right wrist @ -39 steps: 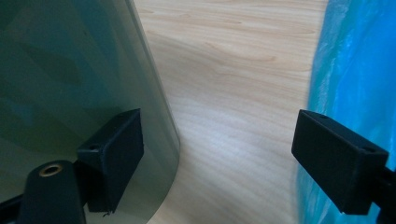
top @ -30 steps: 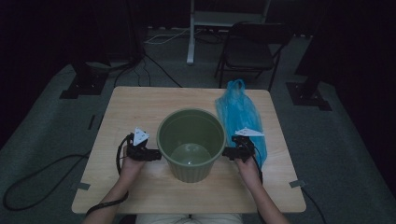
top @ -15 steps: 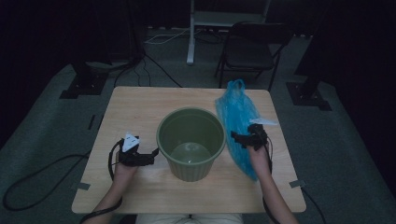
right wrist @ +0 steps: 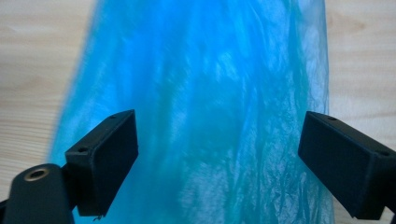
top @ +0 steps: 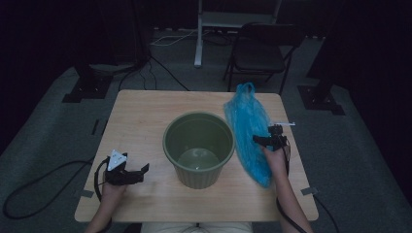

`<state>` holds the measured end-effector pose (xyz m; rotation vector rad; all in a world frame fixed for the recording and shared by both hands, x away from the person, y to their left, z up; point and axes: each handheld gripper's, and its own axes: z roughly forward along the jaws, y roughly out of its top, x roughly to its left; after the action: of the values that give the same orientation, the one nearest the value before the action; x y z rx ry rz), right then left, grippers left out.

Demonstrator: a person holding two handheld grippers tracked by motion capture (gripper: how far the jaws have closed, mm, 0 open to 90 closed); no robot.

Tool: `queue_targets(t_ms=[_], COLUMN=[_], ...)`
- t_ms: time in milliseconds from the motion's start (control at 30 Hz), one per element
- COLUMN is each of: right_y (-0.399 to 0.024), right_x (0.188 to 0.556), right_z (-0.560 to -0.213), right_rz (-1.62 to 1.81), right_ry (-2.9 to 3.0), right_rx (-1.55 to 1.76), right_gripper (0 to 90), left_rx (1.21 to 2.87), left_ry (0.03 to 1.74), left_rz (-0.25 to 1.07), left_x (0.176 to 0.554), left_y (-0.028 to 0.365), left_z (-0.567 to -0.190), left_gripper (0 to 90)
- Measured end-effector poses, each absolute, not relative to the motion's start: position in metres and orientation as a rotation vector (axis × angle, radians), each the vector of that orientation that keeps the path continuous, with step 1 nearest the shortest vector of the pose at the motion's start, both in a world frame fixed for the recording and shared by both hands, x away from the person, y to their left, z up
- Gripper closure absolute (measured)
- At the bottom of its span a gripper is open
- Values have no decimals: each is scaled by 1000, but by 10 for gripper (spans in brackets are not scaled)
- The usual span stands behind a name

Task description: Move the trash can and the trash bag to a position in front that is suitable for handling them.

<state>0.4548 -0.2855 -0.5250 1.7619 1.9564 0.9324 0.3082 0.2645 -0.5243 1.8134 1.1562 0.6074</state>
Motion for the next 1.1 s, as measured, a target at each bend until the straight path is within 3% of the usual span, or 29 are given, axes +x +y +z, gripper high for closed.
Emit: queue_targets(t_ms=[267,300,333,367,433,467,500,533,600,833,1100], right_y=[-281,-276,-276,-276,-275,-273,-272,-272,-271,-279,-290], right_x=[452,445,445,442,437,431,429,429,423,393,328], right_z=[-540,-541,-541,-541,-539,-538,-538,-538,-536,-532,-527], right_rz=[803,764,764,773,789,803,809,809,807,948,1018], right_ry=[1946,1948,1948,1946,1964,1984,1997,1997,2029,2134,2146], right_rx=[1736,1664,1664,1655,1631,1607,1590,1590,1585,1603,1597], right_gripper=[146,259,259,331,525,695,785,785,876,890,857], left_rx=[1816,1815,1815,1816,1822,1823,1815,1815,1808,1870,1837], left_ry=[1150,1155,1155,1153,1152,1146,1153,1153,1154,1111,1115], left_rz=[587,583,583,577,571,581,591,591,583,574,584], left_x=[309,309,309,309,308,306,305,305,303,296,287], left_y=[261,261,261,261,261,260,259,259,257,255,257], left_z=[-527,-528,-528,-528,-527,-526,-526,-526,-526,-527,-531], left_gripper=[1,1,1,1,1,1,1,1,1,1,1])
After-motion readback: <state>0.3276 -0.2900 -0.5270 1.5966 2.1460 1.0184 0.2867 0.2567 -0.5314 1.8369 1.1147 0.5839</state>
